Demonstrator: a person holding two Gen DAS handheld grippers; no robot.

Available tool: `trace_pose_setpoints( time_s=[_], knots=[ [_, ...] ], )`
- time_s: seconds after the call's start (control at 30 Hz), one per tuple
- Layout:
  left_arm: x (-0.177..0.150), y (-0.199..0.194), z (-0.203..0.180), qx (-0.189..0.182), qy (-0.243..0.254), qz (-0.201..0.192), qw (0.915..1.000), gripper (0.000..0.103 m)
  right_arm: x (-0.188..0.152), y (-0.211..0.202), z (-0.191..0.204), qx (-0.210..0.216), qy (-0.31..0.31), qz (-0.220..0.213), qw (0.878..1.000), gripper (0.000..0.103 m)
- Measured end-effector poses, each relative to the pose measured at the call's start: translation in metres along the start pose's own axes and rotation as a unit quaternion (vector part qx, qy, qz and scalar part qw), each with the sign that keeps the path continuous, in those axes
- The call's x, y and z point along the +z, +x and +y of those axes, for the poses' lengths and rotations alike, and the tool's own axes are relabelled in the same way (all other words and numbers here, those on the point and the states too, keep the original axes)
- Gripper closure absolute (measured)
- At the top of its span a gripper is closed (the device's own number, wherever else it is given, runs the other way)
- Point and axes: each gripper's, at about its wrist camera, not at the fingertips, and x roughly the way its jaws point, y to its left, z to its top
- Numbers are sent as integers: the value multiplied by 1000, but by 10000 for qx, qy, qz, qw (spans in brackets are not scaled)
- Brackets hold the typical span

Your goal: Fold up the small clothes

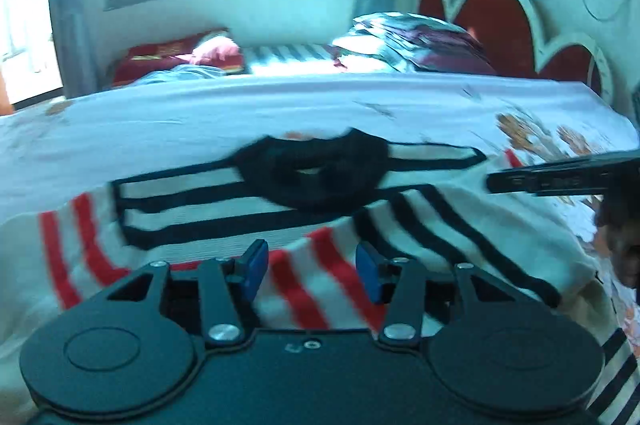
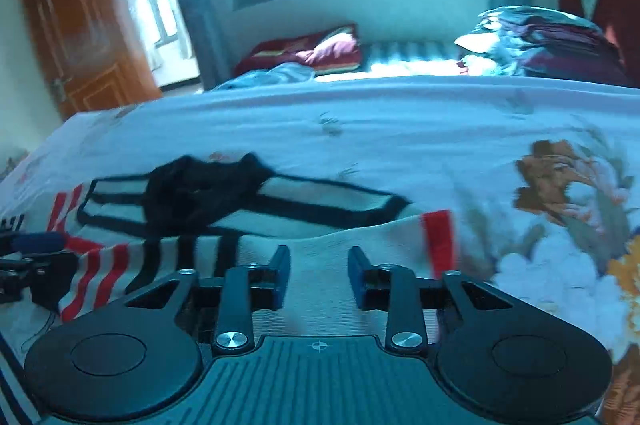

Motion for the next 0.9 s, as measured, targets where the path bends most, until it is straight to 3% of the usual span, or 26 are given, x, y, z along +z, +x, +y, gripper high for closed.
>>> trace_pose_setpoints(
  time_s=[0.07, 0.13, 0.17, 0.2, 0.27, 0.3, 0.37, 0.43, 0.53, 0.63, 0.7, 0.8, 0.9],
  knots=[
    [4, 25, -20, -102, 149, 148, 9997, 56, -1, 14, 18, 141, -380, 128, 9991, 84],
    [4, 43, -23, 73, 283, 335, 9990, 54, -3, 25, 22, 100, -770, 265, 9966, 84],
    [2, 46, -16, 158, 288, 341, 9989, 53, -2, 27, 15, -123, -862, 258, 9959, 86],
    [0, 46, -5, 247, 225, 319, 9989, 53, 0, 28, 0, -486, -824, 202, 9952, 103],
    [-3, 43, 10, 312, 176, 325, 9988, 53, 5, 25, -38, -1064, -398, 156, 9934, 103],
    [-5, 41, 14, 332, 209, 321, 9987, 53, 6, 24, -53, -1137, -209, 185, 9931, 103],
    [-5, 41, 14, 321, 281, 311, 9986, 53, 7, 22, -69, -927, 124, 193, 9954, 103],
    [-2, 43, 12, 358, 284, 330, 9984, 53, 6, 25, -60, -1071, -189, 215, 9938, 103],
    [3, 39, 10, 365, 202, 342, 9985, 56, 9, 24, -61, -1077, -4, 250, 9939, 103],
    [4, 18, -3, 242, 333, 77, 9991, 55, 11, 6, -53, -842, -4, 338, 9959, 103],
    [-1, 13, -15, 157, 431, 86, 9989, 55, 0, -5, -38, -906, -158, 465, 9947, 103],
    [-14, 22, -22, 136, 521, 510, 9972, 54, -21, -27, -24, -839, -3, 608, 9946, 103],
    [-20, 23, -15, 43, 322, 439, 9985, 53, -50, -43, -9, -1029, -149, 586, 9928, 103]
  ],
)
